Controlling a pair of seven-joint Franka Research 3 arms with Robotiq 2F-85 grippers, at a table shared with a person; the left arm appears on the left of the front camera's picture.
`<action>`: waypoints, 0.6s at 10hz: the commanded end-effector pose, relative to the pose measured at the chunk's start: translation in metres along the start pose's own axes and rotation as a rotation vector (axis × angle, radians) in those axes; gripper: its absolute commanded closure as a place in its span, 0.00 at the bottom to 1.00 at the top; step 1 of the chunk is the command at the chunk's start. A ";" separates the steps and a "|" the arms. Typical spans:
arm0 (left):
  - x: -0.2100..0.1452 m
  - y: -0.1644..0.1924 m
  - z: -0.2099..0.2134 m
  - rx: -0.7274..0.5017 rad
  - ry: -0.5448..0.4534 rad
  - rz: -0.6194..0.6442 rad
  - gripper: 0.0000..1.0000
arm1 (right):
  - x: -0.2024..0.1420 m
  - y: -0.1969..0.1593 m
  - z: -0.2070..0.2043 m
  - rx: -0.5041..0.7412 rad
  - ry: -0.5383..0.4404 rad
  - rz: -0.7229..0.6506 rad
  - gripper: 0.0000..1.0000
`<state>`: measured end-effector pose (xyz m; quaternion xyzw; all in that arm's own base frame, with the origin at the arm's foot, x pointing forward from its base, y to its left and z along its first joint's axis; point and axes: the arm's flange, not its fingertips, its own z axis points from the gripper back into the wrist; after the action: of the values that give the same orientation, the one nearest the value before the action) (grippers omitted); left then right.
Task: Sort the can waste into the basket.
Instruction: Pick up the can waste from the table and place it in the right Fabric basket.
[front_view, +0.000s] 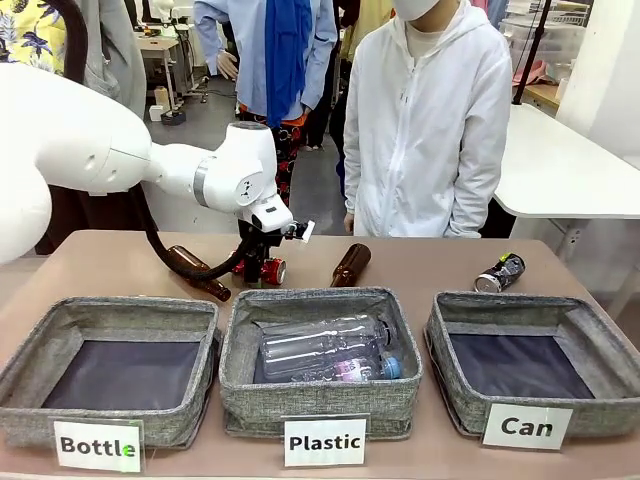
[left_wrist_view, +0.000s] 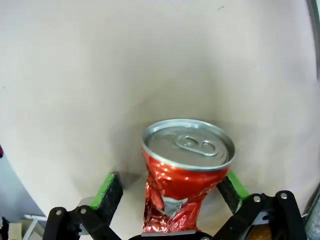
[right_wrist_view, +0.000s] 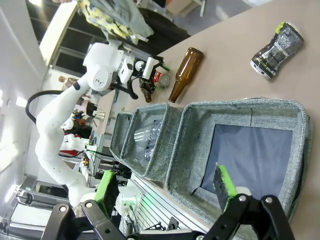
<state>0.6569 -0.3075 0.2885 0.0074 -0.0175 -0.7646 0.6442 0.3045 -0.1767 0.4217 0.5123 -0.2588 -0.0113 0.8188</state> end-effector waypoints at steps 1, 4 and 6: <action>-0.005 0.007 0.001 0.003 0.012 0.014 0.00 | 0.002 -0.001 -0.001 0.022 -0.021 0.026 0.00; -0.009 0.009 0.005 0.018 0.002 0.023 0.59 | 0.002 -0.001 -0.001 0.022 -0.021 0.026 0.00; -0.012 0.011 0.008 0.022 -0.001 0.029 1.00 | 0.002 -0.001 -0.001 0.022 -0.021 0.026 0.00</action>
<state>0.6683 -0.3004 0.3014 0.0125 -0.0290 -0.7589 0.6505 0.3045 -0.1767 0.4217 0.5123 -0.2589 -0.0113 0.8188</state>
